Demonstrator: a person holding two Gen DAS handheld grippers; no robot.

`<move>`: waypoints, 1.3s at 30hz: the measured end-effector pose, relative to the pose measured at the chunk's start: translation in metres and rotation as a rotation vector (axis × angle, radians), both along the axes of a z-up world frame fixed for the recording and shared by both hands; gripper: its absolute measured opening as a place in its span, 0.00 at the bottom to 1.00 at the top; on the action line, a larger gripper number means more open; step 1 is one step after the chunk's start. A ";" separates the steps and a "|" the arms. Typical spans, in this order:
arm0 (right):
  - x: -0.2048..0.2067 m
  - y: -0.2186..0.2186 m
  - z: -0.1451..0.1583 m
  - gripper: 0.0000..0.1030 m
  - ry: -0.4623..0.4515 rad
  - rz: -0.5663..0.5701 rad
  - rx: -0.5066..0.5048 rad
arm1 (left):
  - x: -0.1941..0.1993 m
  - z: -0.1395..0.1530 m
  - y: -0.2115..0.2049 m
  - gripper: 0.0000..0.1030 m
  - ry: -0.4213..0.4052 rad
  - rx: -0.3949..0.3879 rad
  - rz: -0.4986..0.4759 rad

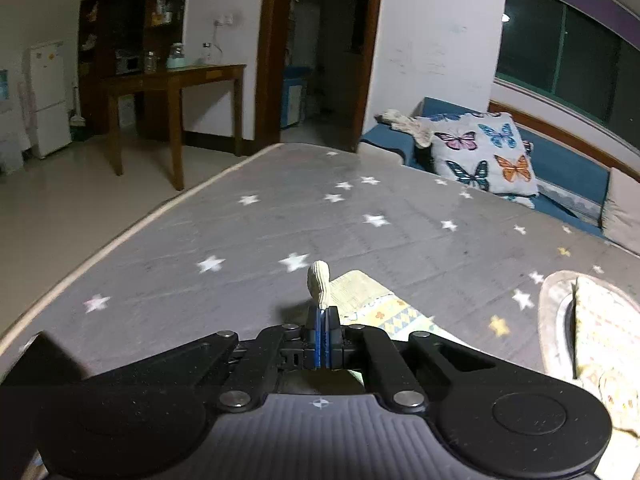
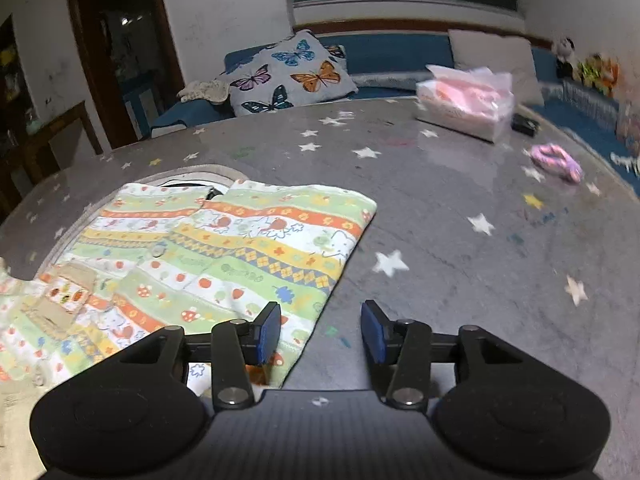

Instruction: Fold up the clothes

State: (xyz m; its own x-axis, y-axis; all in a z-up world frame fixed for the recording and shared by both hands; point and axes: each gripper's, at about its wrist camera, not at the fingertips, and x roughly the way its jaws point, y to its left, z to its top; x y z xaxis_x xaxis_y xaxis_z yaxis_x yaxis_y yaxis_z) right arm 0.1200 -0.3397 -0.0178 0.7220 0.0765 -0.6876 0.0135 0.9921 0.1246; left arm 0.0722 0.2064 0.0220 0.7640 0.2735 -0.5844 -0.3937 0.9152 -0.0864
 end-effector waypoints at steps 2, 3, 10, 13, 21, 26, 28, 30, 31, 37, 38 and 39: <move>0.007 0.010 -0.001 0.45 -0.007 0.015 -0.012 | -0.012 -0.002 0.005 0.02 0.001 0.000 0.018; 0.011 0.015 -0.001 0.45 -0.011 0.023 -0.019 | -0.018 -0.002 0.008 0.02 0.003 -0.003 0.026; 0.049 0.046 -0.005 0.45 -0.025 0.072 -0.103 | -0.044 -0.008 0.017 0.02 0.044 0.013 0.063; 0.065 0.057 -0.006 0.36 -0.022 0.094 -0.147 | -0.045 -0.012 0.013 0.02 0.064 0.028 0.060; 0.103 0.063 -0.005 0.05 -0.012 0.117 -0.148 | -0.036 -0.017 0.009 0.02 0.079 0.064 0.063; 0.131 0.070 -0.008 0.05 -0.017 0.141 -0.165 | -0.030 -0.019 0.011 0.02 0.093 0.070 0.061; 0.144 0.074 -0.008 0.05 -0.012 0.148 -0.169 | -0.030 -0.019 0.011 0.02 0.097 0.071 0.059; 0.153 0.077 -0.007 0.06 -0.005 0.153 -0.177 | -0.032 -0.019 0.011 0.02 0.100 0.070 0.057; 0.156 0.078 -0.006 0.07 -0.001 0.155 -0.181 | -0.033 -0.019 0.011 0.03 0.101 0.070 0.056; 0.142 0.075 0.003 0.20 0.018 0.200 -0.193 | -0.041 -0.019 0.012 0.04 0.111 0.077 0.048; 0.134 0.074 0.006 0.23 0.023 0.219 -0.187 | -0.041 -0.019 0.013 0.05 0.112 0.076 0.049; 0.127 0.074 0.010 0.28 0.026 0.237 -0.183 | -0.041 -0.019 0.013 0.06 0.111 0.074 0.050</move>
